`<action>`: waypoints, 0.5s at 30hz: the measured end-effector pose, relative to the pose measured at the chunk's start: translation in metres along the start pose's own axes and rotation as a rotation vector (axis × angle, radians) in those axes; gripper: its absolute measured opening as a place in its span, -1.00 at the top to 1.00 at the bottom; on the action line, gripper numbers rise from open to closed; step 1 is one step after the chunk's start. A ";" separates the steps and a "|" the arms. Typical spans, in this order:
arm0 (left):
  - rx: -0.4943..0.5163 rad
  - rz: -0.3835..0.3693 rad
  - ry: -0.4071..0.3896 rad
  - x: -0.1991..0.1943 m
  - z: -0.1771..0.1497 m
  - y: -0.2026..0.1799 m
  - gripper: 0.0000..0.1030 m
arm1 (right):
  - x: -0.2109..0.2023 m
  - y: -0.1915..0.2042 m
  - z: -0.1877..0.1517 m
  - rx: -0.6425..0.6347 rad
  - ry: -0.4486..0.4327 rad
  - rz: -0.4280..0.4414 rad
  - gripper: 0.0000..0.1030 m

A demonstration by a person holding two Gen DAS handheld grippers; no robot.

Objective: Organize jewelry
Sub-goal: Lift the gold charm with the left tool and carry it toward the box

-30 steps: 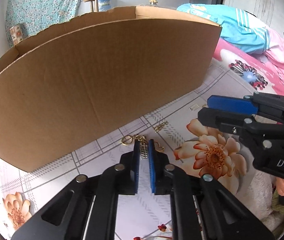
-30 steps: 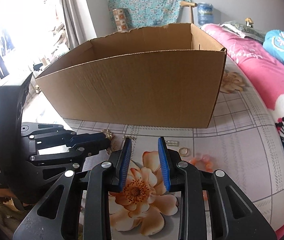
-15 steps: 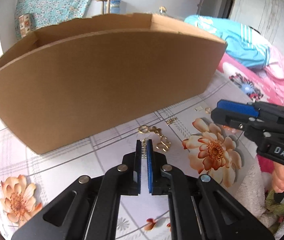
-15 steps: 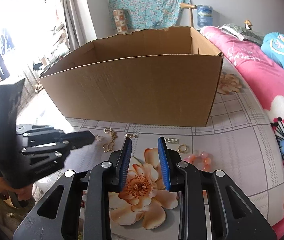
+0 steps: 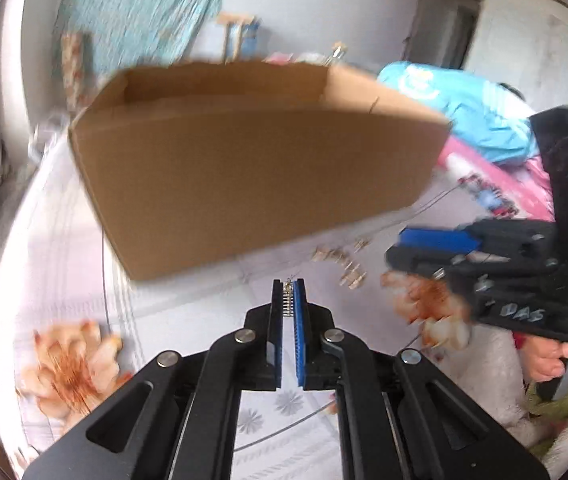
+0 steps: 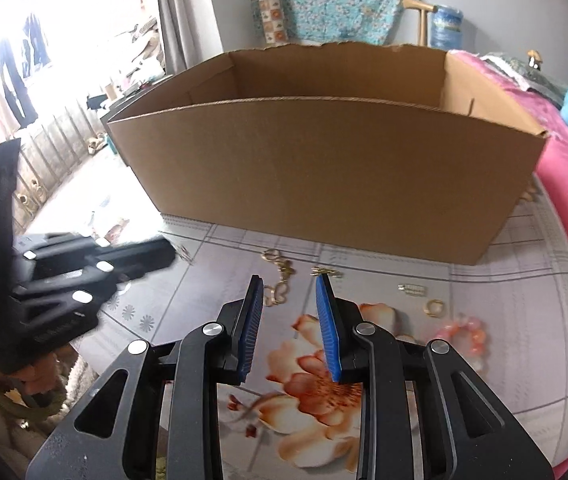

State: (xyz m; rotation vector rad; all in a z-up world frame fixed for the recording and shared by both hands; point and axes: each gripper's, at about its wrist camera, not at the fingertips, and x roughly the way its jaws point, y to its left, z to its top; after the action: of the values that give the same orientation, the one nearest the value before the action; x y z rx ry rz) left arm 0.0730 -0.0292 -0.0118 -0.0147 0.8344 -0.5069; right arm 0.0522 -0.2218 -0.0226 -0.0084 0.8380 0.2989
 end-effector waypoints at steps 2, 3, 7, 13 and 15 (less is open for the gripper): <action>-0.025 -0.075 -0.049 -0.016 0.003 0.001 0.92 | 0.003 0.001 0.002 0.003 0.010 0.000 0.47; 0.005 -0.083 -0.087 -0.028 0.005 -0.003 0.92 | 0.003 0.002 0.002 0.000 0.009 -0.002 0.47; -0.054 -0.025 0.024 -0.005 -0.007 0.018 0.92 | 0.005 0.001 0.003 0.015 0.018 0.007 0.47; -0.039 -0.050 -0.059 -0.030 -0.002 0.018 0.92 | 0.003 0.002 0.004 0.022 0.016 0.002 0.47; -0.091 -0.053 0.021 -0.014 -0.008 0.028 0.92 | 0.004 0.001 0.004 0.033 0.020 0.006 0.47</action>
State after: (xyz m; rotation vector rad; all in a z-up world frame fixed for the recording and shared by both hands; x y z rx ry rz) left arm 0.0714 0.0029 -0.0137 -0.1152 0.8793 -0.5191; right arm 0.0573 -0.2194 -0.0230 0.0219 0.8627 0.2915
